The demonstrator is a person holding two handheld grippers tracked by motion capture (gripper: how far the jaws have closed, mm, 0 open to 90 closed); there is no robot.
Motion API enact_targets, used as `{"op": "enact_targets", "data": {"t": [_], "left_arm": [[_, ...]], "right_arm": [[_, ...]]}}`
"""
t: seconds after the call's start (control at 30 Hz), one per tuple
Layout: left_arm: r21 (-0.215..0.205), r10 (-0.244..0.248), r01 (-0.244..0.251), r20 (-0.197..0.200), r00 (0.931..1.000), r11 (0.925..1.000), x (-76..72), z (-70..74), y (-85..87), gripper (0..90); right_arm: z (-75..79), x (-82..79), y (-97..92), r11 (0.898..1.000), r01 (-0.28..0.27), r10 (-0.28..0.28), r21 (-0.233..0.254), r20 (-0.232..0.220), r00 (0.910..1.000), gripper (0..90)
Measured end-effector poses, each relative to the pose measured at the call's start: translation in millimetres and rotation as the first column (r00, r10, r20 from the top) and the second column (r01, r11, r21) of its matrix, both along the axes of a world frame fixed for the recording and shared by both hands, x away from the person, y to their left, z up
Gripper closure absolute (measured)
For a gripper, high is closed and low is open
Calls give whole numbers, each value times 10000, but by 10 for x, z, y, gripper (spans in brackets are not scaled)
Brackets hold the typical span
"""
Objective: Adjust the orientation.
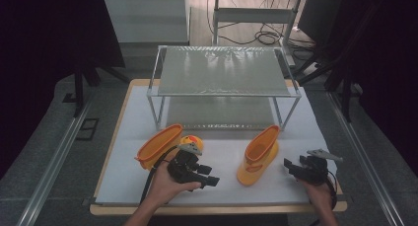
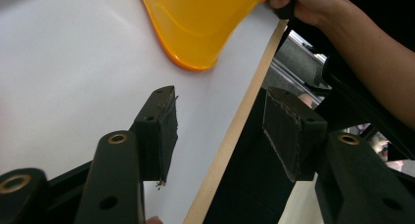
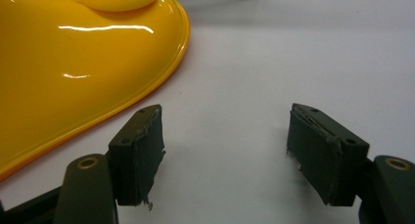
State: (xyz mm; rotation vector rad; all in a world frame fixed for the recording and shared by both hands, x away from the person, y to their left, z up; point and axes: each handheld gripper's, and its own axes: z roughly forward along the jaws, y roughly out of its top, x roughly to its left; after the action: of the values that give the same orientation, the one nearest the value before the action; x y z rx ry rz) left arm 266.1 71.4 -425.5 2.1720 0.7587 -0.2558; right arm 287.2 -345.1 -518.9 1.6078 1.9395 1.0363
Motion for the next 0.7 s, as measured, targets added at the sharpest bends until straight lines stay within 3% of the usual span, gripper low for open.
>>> {"op": "enact_targets", "data": {"t": [0.2,0.33,0.43,0.7], "left_arm": [[-178,-285,282,-173,9994,9994,-41,194,-65,468],[-372,-485,484,-31,9988,9981,-54,451,-184,468],[-334,-623,630,225,9978,9975,-9,596,-276,469],[-511,-727,739,246,9970,9960,165,830,-477,473]], "right_arm": [[-1,1,-1,10000,-32,32,-57,8,10000,291],[0,0,2,9999,-43,43,-104,2,10000,290],[0,1,3,9999,-46,46,-118,-4,10000,291],[1,1,3,9999,-61,61,-129,-17,10000,290]]}}
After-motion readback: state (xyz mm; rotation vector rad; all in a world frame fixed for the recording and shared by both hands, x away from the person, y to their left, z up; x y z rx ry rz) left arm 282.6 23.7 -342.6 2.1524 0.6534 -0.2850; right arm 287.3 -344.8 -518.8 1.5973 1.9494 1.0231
